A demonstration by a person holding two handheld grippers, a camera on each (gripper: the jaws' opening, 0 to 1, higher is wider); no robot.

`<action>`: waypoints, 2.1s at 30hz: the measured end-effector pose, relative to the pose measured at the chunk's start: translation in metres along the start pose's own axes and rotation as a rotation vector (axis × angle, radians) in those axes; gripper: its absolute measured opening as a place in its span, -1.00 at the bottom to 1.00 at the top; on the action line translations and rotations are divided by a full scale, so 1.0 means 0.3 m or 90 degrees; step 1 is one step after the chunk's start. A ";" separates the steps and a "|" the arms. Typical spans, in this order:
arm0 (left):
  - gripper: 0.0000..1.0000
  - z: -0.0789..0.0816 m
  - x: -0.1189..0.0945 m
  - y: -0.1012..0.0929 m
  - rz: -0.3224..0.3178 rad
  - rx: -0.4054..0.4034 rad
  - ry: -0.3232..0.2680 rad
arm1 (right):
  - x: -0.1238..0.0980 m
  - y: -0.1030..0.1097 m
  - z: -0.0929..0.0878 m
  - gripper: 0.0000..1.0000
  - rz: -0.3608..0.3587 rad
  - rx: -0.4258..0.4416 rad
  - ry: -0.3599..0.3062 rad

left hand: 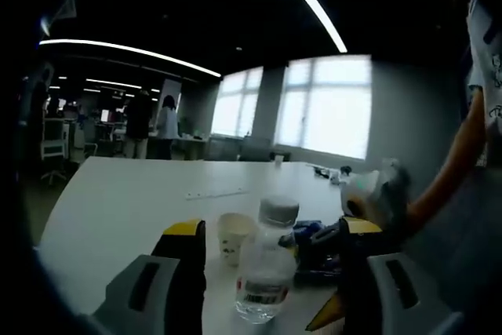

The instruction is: Arrange the tabletop items into an orderly group along one side of the table until the central work area is clear of visible clutter.

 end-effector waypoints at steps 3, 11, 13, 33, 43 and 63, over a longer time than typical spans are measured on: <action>0.36 -0.012 -0.014 -0.003 0.005 -0.006 0.008 | -0.024 0.010 0.029 0.43 0.051 0.037 -0.031; 0.38 -0.035 -0.048 -0.024 0.018 -0.023 0.016 | -0.099 -0.012 0.022 0.45 0.109 0.040 -0.027; 0.39 -0.043 -0.050 -0.025 0.024 -0.022 0.023 | -0.111 -0.007 0.017 0.46 0.126 0.032 -0.020; 0.37 -0.116 -0.074 -0.054 0.042 -0.021 0.092 | -0.220 0.019 0.154 0.45 0.267 -0.095 -0.037; 0.37 -0.150 -0.075 -0.072 0.053 -0.028 0.111 | -0.202 0.016 0.133 0.34 0.302 -0.104 -0.030; 0.35 -0.213 -0.033 -0.055 0.056 -0.029 0.131 | -0.181 -0.017 0.131 0.36 0.353 -0.183 -0.031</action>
Point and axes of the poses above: the point that each gripper's makers call its tool centre point, and the gripper's own axes: x roughly forward along the fingers, y roughly to its left, z roughly out of its top, the point moved 1 cm from there along -x, roughly backward along the fingers, and after that the axes turned 7 degrees about y, right-handed, at the moved point
